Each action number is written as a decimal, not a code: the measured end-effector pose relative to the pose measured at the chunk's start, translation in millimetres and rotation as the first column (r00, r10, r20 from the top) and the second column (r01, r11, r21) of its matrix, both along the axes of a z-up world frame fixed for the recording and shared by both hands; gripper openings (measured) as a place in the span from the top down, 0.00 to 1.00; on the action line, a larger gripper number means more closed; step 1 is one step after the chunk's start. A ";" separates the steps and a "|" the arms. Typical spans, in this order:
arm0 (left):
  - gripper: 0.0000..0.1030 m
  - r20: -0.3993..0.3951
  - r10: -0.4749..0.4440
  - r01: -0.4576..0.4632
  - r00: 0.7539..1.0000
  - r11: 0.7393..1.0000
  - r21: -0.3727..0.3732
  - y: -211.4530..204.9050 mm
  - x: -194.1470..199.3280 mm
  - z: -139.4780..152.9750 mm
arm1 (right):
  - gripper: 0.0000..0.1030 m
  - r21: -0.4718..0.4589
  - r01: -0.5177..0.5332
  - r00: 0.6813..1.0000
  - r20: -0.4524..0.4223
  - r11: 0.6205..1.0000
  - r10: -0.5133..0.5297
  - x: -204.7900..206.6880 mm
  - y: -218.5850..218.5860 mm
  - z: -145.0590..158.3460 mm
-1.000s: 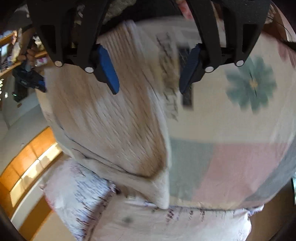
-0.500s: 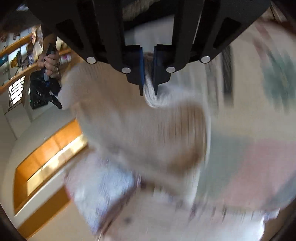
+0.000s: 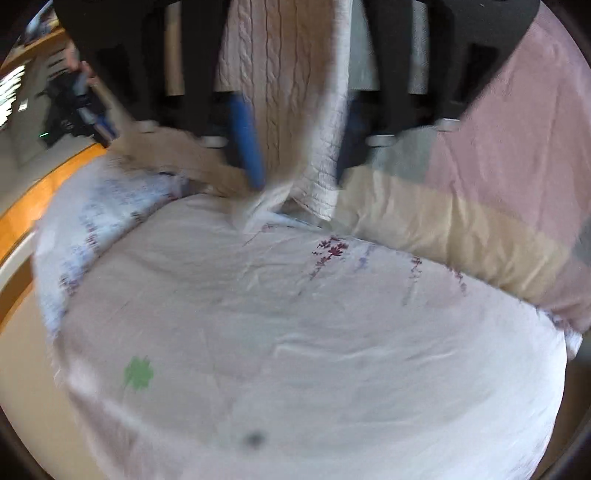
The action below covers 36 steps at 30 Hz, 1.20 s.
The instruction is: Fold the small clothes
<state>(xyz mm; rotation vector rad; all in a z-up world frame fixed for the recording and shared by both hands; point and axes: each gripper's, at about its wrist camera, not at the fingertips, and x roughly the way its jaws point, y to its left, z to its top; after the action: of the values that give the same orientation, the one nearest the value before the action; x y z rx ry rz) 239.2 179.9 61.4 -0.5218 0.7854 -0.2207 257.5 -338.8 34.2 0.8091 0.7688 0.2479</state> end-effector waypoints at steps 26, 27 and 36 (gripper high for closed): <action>0.74 0.145 -0.570 0.539 0.808 0.618 -0.572 -276.9 40.3 8.1 | 0.12 -0.092 0.118 0.986 0.132 0.989 -0.106 -83.4 -91.8 14.1; 0.74 0.135 -0.600 0.543 0.789 0.576 -0.611 -293.9 43.8 1.0 | 0.12 -0.102 0.124 0.988 0.107 0.987 -0.113 -79.2 -96.3 11.9; 0.27 0.072 -0.425 0.430 0.902 0.879 -0.206 -227.4 17.6 8.6 | 0.36 -0.079 -0.092 0.996 0.011 0.993 0.093 -41.1 -73.9 3.4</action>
<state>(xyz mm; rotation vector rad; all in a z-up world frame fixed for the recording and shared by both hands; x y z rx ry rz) 256.8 -47.5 70.0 -0.5443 0.8521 -0.7310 216.4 -412.7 37.6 0.6978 0.7990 0.3046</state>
